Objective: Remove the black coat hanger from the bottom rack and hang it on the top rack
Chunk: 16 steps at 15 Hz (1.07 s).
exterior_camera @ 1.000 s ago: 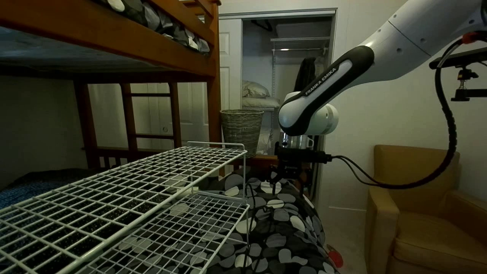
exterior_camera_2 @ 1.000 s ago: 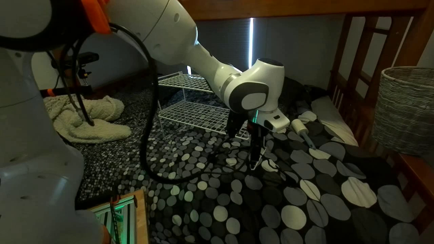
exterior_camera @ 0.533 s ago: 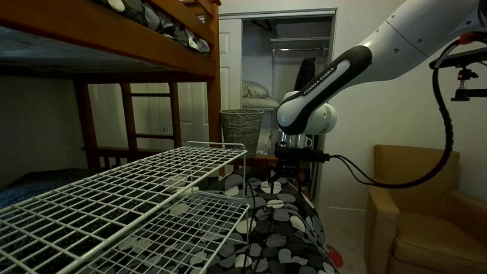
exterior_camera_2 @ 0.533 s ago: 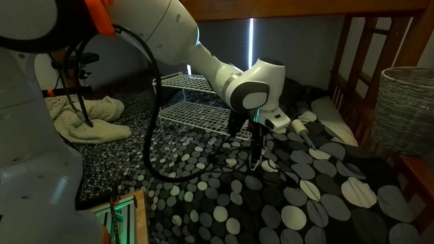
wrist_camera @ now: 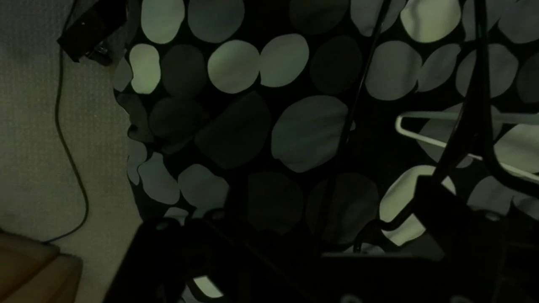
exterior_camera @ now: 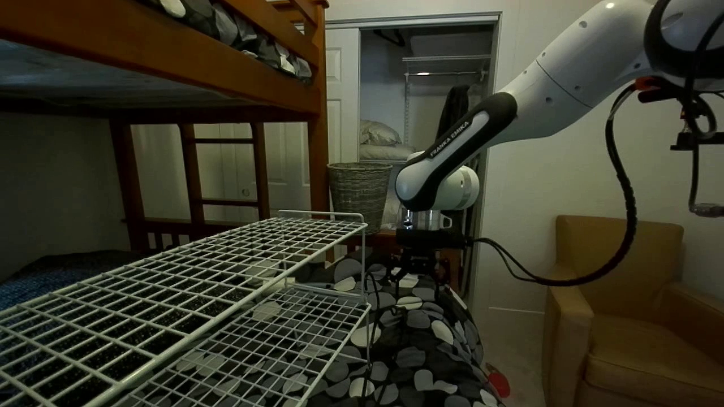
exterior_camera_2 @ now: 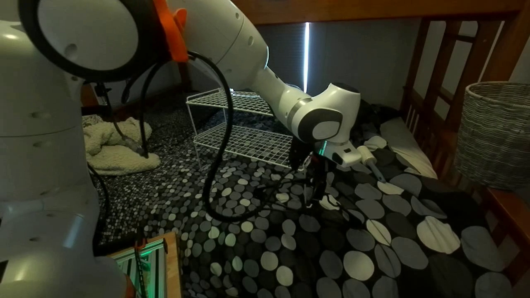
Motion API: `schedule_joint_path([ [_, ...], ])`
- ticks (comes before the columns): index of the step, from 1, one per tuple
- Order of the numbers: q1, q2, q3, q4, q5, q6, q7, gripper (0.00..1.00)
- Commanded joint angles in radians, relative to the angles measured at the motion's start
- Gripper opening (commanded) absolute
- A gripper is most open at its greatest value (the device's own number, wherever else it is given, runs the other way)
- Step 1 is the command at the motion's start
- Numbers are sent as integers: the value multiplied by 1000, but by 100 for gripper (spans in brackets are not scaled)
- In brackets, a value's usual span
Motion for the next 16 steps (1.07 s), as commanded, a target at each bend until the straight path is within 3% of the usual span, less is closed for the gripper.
schedule_joint_path([
  [1,30,95,-41,124,-9,-68,61,100],
  [16,69,343,-61,481,13,-365,144,100],
])
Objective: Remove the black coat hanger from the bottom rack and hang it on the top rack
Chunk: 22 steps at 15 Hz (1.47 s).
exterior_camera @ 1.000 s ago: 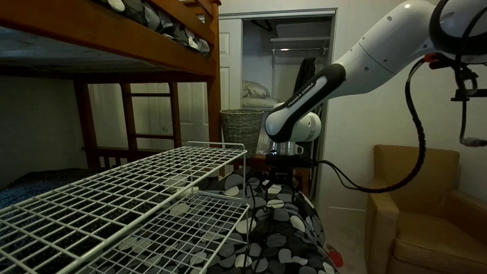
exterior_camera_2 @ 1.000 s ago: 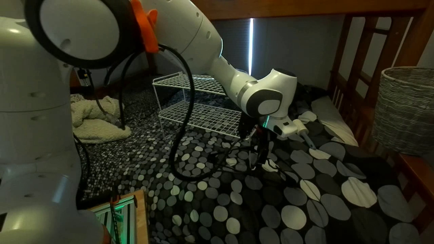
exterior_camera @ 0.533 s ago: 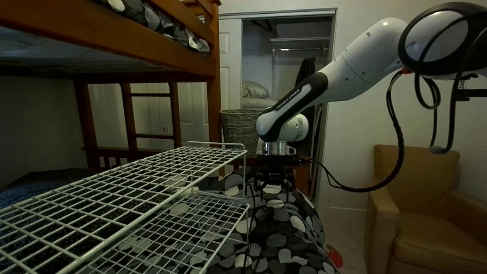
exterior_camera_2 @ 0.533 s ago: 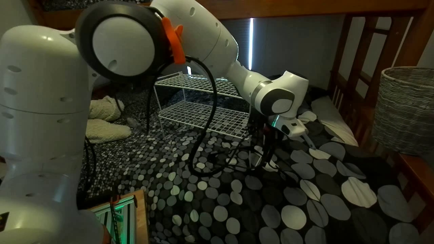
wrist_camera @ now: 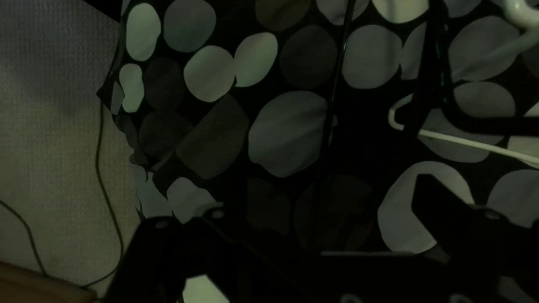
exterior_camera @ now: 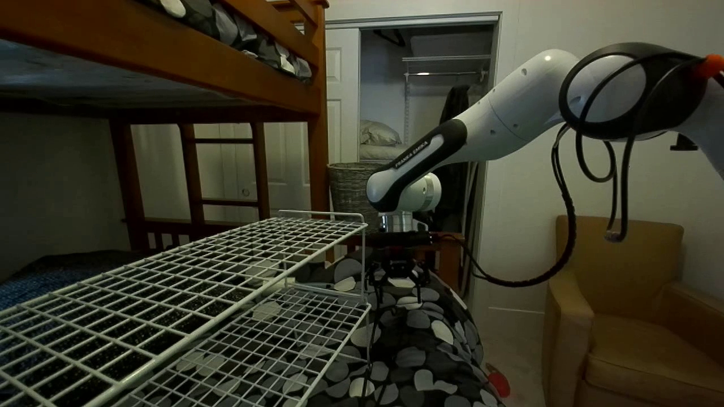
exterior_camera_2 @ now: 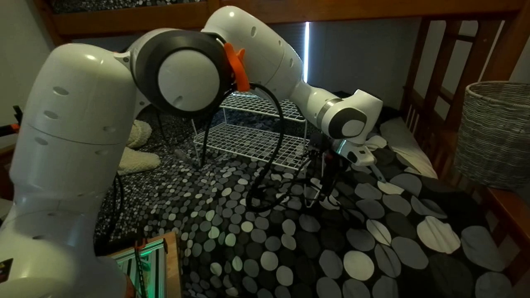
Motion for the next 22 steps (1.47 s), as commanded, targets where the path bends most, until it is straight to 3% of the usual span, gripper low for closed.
schedule_joint_path([
  [1,27,73,-21,105,-1,-80,38,100],
  [2,30,86,-22,123,-1,-96,44,92],
  [5,39,115,-28,168,-5,-141,67,56],
  [12,44,149,-31,221,-2,-190,89,2],
  [22,72,11,-43,145,-50,-234,113,2],
])
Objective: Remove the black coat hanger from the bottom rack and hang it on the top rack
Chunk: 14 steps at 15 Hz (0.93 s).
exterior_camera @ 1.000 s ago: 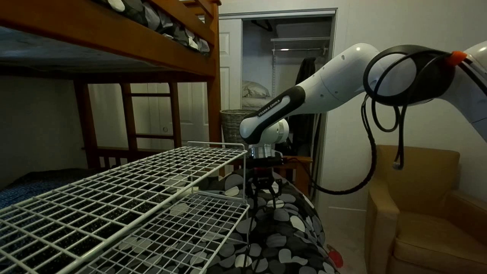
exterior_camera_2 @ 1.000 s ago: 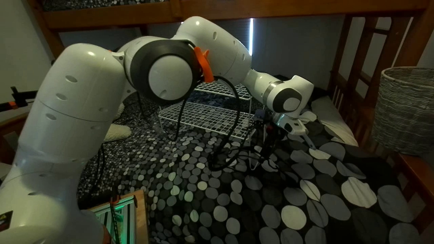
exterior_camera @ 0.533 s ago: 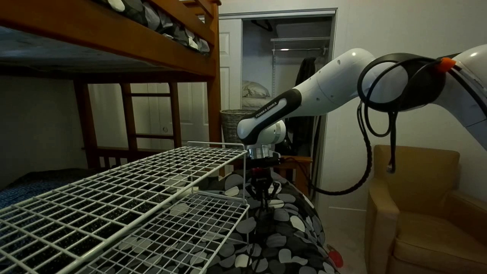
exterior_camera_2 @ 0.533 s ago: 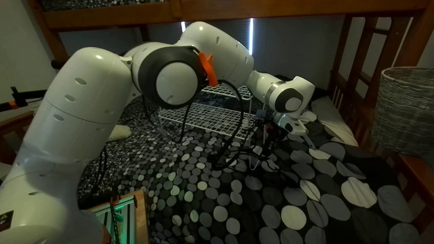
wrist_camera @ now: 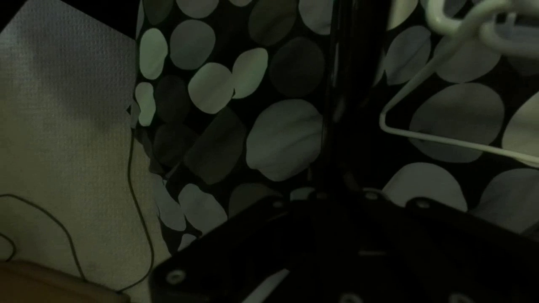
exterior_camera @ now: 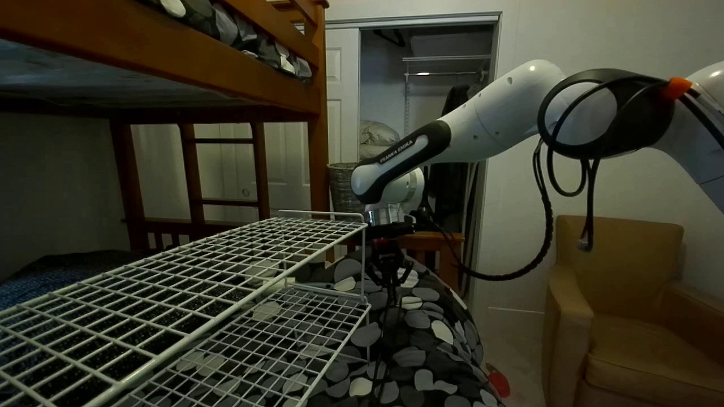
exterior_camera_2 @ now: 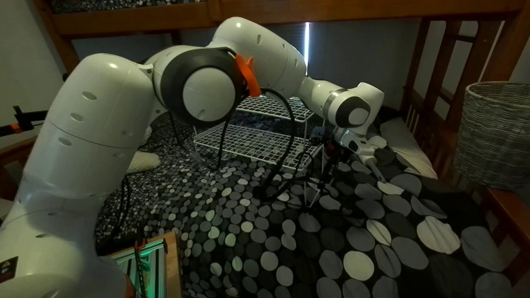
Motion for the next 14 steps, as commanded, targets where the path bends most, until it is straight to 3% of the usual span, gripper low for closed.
schedule_joint_path([
  [1,25,-106,-15,-66,-48,-79,10,2],
  [7,26,-248,-1,-98,-92,-339,-7,2],
  [8,20,-178,1,-29,-73,-300,1,2],
  [9,20,-194,3,-29,-73,-314,1,8],
  [12,20,-188,3,-26,-73,-312,1,8],
  [14,21,-185,5,-15,-65,-342,4,2],
])
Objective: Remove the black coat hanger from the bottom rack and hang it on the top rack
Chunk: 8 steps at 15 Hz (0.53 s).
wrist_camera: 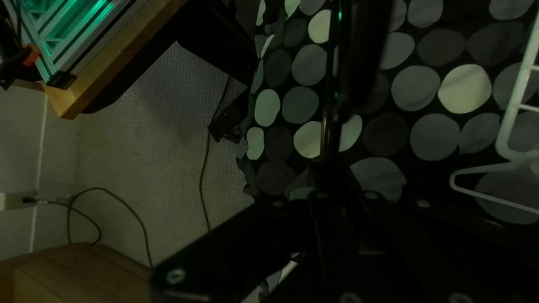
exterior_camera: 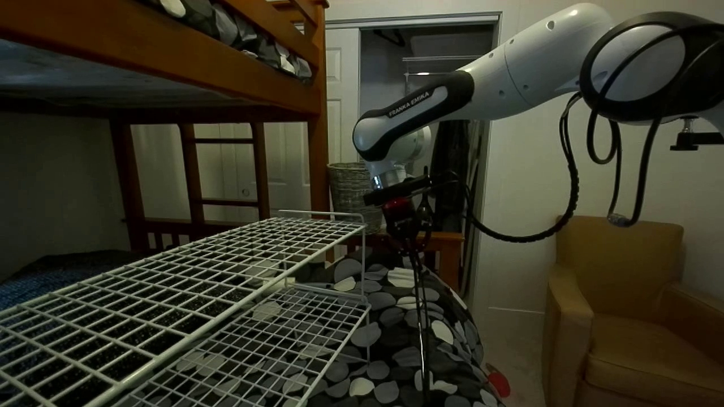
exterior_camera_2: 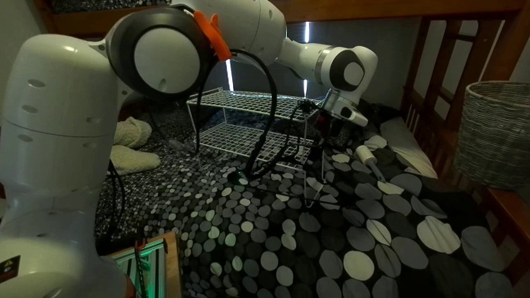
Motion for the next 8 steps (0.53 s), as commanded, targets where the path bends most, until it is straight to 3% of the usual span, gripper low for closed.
schedule_joint_path([
  [1,2,-5,4,26,6,-65,14,2],
  [8,52,-28,6,117,-18,-334,168,2],
])
